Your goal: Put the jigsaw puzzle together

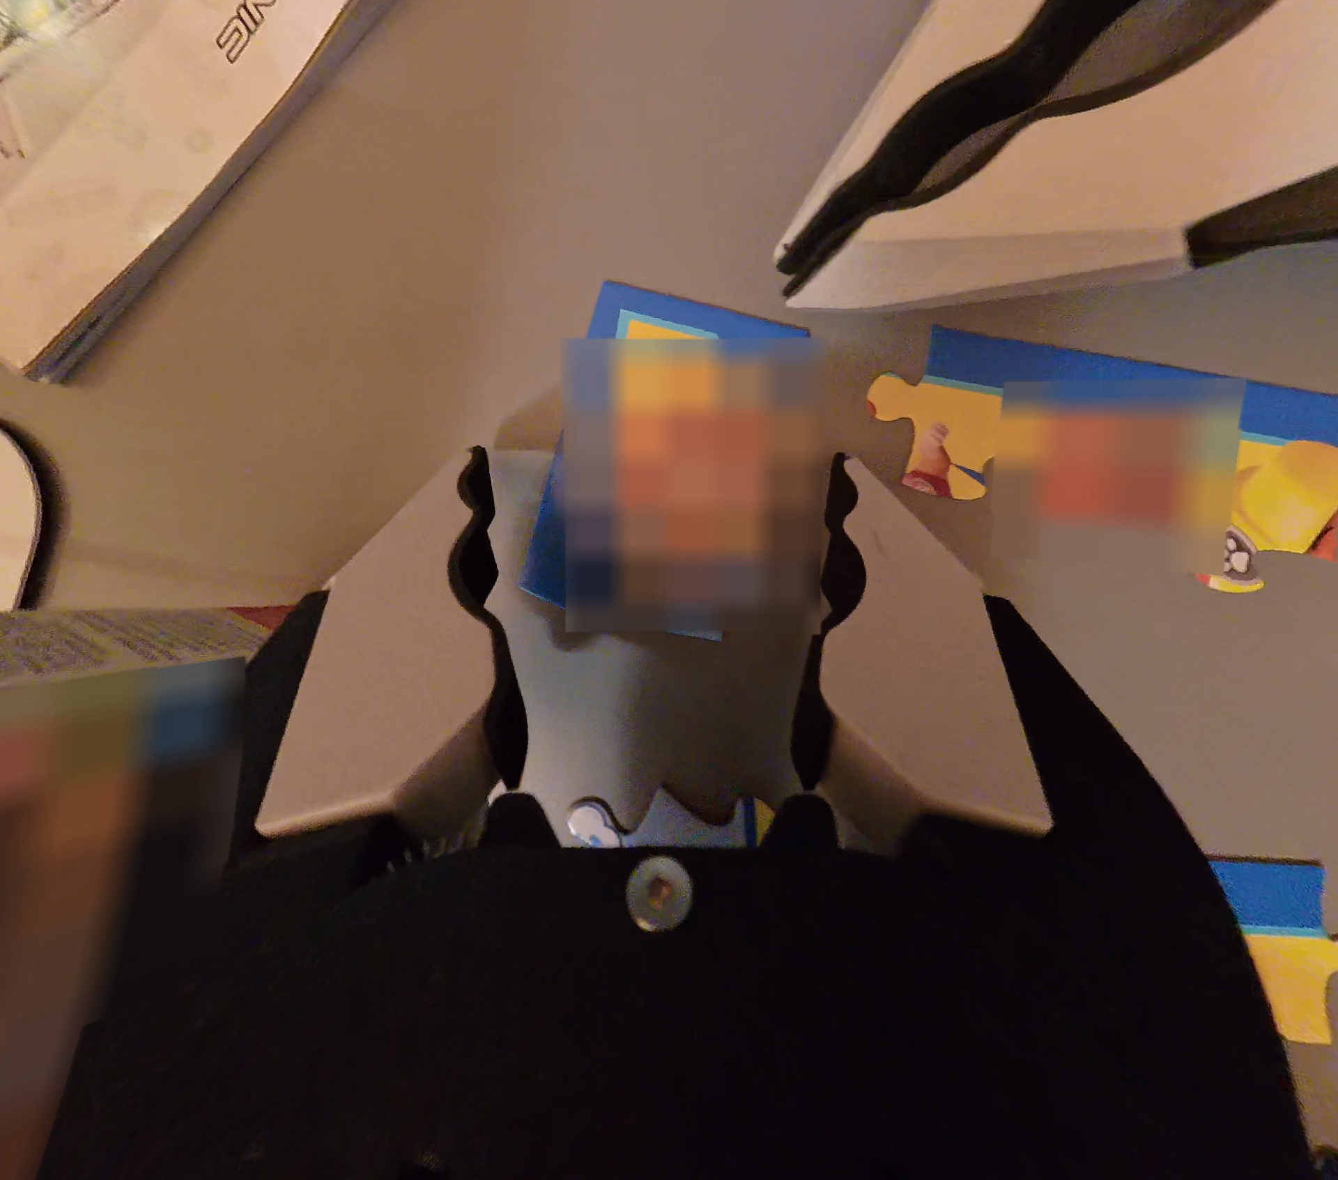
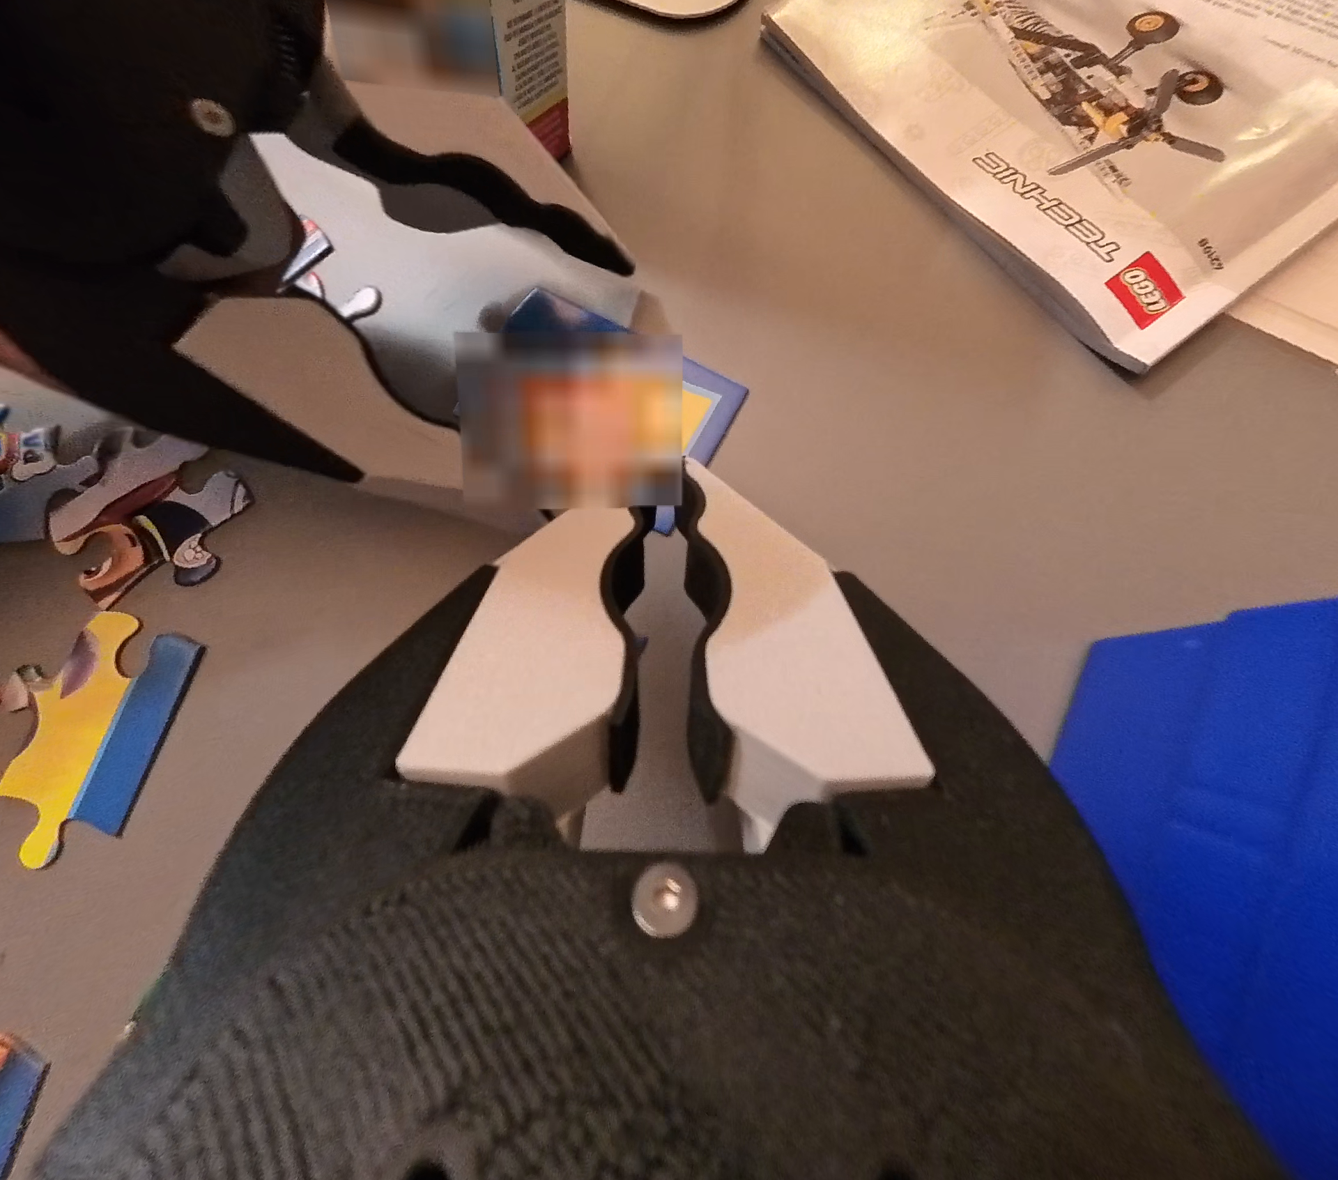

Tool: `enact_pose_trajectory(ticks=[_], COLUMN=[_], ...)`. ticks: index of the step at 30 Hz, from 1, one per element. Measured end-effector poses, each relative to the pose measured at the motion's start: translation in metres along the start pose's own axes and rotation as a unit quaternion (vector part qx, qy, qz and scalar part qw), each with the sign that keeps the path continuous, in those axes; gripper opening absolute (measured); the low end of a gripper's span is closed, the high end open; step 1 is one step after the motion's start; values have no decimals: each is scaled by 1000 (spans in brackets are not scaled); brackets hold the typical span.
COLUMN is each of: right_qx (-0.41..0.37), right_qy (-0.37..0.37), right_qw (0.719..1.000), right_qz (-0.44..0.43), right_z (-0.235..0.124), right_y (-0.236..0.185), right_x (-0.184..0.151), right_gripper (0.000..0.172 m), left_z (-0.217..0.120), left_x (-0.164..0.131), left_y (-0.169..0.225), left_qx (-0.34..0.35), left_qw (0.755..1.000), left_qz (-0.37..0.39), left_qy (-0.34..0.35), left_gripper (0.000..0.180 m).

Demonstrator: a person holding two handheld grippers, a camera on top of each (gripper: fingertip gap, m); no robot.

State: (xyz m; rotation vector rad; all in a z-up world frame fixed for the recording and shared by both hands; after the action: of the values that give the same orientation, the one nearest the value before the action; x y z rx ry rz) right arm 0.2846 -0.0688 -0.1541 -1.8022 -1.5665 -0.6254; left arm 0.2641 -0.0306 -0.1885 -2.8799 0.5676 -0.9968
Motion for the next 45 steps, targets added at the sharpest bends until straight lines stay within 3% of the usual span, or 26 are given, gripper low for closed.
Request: enact_pose_trajectory(ticks=[1, 6, 18, 19, 20, 23, 26, 31, 35, 40, 45], right_qx=[1, 3, 13, 13, 13, 13, 13, 15, 16, 17, 16], right_qy=[1, 6, 25, 25, 26, 27, 26, 26, 24, 30, 34], right_qw=[1000, 1000, 1000, 1000, 1000, 1000, 1000, 1000, 1000, 999, 999], right_qz=[1, 9, 14, 13, 11, 7, 3, 3, 4, 8, 5], right_z=[0, -3, -8, -8, -8, -9, -8, -7, -6, -9, -10], right_y=[0, 2, -1, -2, -2, -4, -6, -6, -5, -4, -4], right_x=[0, 0, 4, 5, 5, 6, 6, 6, 5, 6, 8], right_gripper=[2, 2, 1, 2, 2, 2, 2, 2, 3, 3, 3], left_z=[2, -1, -8, -10, -13, -16, -12, -3, 5, 3, 0], left_x=[-1, -2, 2, 4, 6, 6, 3, 2, -1, 0, -2], left_y=[0, 4, 9, 10, 11, 20, 11, -5, -8, -6, 0], left_qx=[-8, -32, -40, -41, -40, -51, -11, -13, -30, -41, -42], left_qw=[1000, 999, 999, 999, 999, 998, 999, 1000, 998, 998, 997], left_qz=[3, 5, 13, 13, 13, 22, 47, 19, 25, 27, 44], left_qy=[-7, -10, 6, 12, 21, 16, 10, -19, -42, -36, -37], left_gripper=[89, 58, 56, 39, 38, 46, 61, 91, 88, 60, 58])
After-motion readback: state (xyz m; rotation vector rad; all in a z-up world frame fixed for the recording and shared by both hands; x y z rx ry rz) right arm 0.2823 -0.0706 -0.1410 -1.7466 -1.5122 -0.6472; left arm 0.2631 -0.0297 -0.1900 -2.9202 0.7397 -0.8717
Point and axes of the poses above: each gripper's, where its closed fingertips meet, z out along the fingers, x out of its top, y = z × x across the jaws, the point moved 1 cm from there along -z, back along the fingers, and after that the axes turned 10 degrees about x, right-handed, at the moved point
